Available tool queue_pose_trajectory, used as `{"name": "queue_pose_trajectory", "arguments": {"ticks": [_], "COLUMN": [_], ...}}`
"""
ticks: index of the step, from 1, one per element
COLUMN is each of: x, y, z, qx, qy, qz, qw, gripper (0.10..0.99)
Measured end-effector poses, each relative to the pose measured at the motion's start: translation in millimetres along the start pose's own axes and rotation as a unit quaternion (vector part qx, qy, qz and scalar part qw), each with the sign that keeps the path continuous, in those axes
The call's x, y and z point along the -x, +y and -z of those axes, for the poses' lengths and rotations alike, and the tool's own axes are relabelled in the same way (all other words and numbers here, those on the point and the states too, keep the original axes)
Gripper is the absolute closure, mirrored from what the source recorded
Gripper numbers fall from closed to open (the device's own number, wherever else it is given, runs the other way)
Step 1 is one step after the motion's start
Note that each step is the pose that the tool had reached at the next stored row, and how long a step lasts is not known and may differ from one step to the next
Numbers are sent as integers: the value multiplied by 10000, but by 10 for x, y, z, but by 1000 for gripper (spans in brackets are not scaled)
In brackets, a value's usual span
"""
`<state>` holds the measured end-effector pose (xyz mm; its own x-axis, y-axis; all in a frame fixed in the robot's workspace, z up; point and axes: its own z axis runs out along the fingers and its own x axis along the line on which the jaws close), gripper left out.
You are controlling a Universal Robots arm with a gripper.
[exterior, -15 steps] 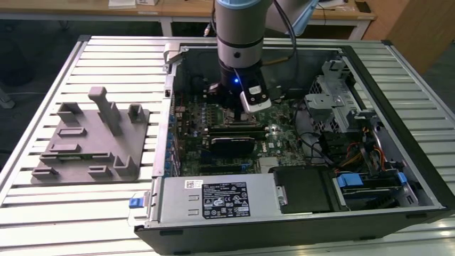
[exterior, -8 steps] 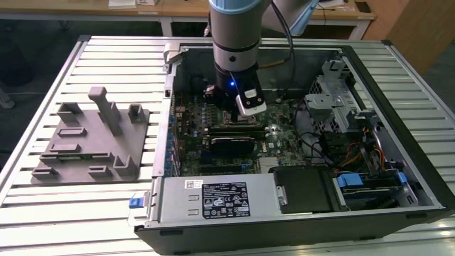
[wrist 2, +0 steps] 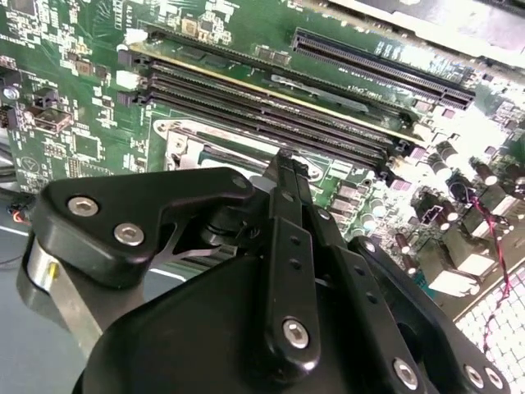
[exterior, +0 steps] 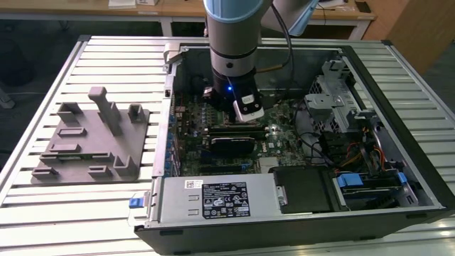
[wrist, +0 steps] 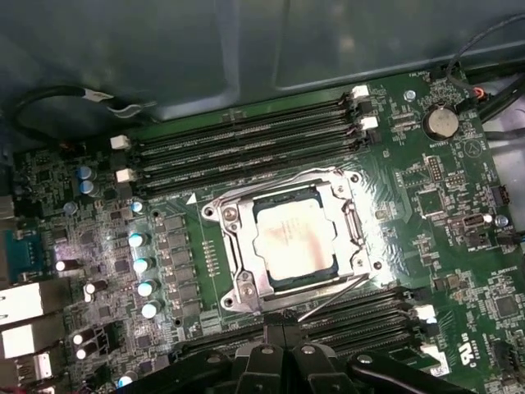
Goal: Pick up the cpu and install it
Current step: 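Install the second cpu locking lever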
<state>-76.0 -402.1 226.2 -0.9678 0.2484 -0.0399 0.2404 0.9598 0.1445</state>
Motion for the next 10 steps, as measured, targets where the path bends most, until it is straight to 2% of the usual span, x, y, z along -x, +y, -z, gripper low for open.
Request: {"name": "queue_pose_trajectory", "arguments": {"ticks": [10], "x": [6], "y": [-33], "z": [-20], "qx": [31], "qy": [11], "qz": [-4], "qw": [10000], "gripper": [980]}}
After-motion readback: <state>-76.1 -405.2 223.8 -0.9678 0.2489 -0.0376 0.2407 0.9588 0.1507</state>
